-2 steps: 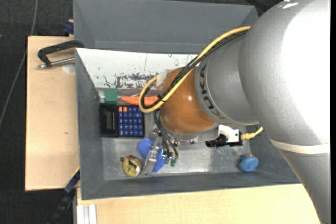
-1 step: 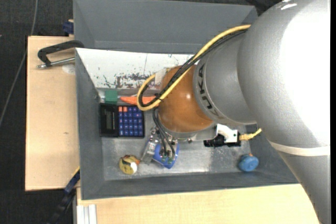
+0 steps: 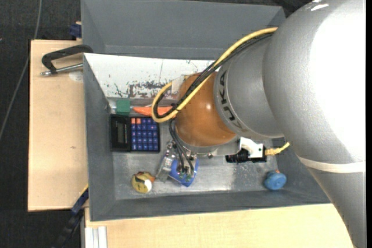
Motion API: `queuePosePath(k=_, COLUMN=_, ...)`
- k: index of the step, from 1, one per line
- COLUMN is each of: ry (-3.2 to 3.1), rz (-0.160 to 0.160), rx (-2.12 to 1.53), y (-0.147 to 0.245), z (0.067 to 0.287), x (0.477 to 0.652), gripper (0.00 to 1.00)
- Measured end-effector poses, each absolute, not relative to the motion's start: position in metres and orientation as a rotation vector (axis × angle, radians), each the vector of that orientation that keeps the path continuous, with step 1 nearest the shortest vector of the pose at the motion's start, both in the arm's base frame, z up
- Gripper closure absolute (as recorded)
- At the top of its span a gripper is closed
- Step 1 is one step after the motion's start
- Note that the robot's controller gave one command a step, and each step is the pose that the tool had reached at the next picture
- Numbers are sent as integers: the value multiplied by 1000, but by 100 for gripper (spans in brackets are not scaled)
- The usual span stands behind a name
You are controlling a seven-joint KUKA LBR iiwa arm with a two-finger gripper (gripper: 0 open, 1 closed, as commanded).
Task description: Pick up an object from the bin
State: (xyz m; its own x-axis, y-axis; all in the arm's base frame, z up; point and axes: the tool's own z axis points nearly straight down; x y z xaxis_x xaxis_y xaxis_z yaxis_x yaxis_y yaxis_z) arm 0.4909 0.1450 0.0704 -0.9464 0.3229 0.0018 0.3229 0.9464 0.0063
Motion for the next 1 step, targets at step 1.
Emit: queuePosePath(k=1, ry=-3096, rz=-8, rx=-513, y=145, z=73, x=490, gripper=100)
